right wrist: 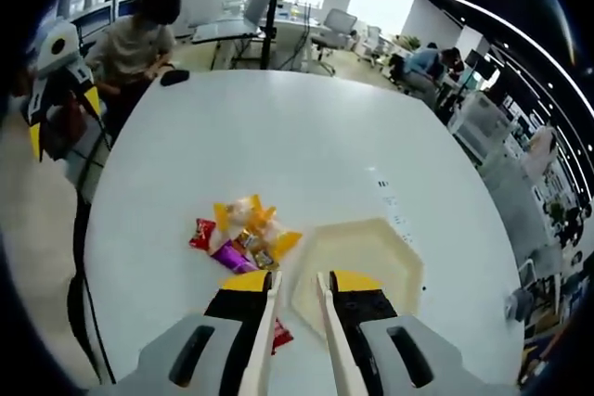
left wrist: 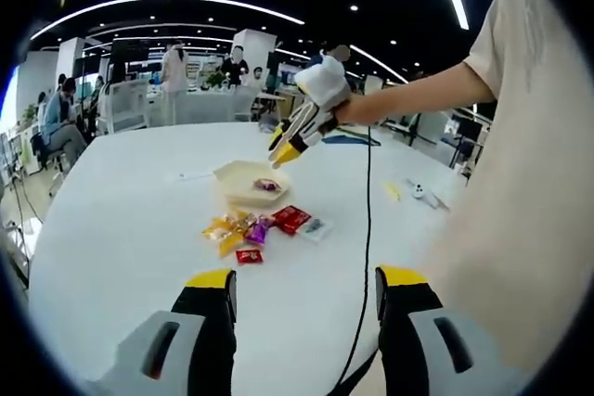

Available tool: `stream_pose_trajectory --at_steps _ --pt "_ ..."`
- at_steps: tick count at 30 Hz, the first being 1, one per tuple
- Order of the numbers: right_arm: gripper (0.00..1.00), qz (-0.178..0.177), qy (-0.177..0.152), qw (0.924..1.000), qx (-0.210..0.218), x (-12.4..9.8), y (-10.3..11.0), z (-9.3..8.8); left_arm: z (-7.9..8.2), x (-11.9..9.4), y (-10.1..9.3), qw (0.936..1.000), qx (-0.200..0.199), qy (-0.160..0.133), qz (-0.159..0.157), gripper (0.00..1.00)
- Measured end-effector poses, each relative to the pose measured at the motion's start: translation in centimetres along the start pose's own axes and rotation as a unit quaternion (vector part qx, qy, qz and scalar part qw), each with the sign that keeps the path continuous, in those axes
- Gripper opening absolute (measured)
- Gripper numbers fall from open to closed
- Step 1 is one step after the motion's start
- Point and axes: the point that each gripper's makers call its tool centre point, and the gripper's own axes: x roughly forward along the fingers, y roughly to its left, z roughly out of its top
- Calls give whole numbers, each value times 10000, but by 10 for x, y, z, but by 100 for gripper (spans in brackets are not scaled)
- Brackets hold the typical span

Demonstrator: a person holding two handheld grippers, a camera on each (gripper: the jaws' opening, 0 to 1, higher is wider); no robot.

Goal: Place the target food into the container with the food tongs after gripping and lifting it, then release it inside without dropping or visibly crushing the food.

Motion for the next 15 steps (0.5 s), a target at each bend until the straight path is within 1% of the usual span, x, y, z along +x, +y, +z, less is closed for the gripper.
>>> stream_pose_trajectory --at_steps 6,15 --pt "24 113 9 9999 -8 2 19 2 0 -5 -2 9999 0 -106 71 60" --pt "25 314 3 9995 -16 10 46 6 -5 -14 -3 9996 -74 -179 189 60"
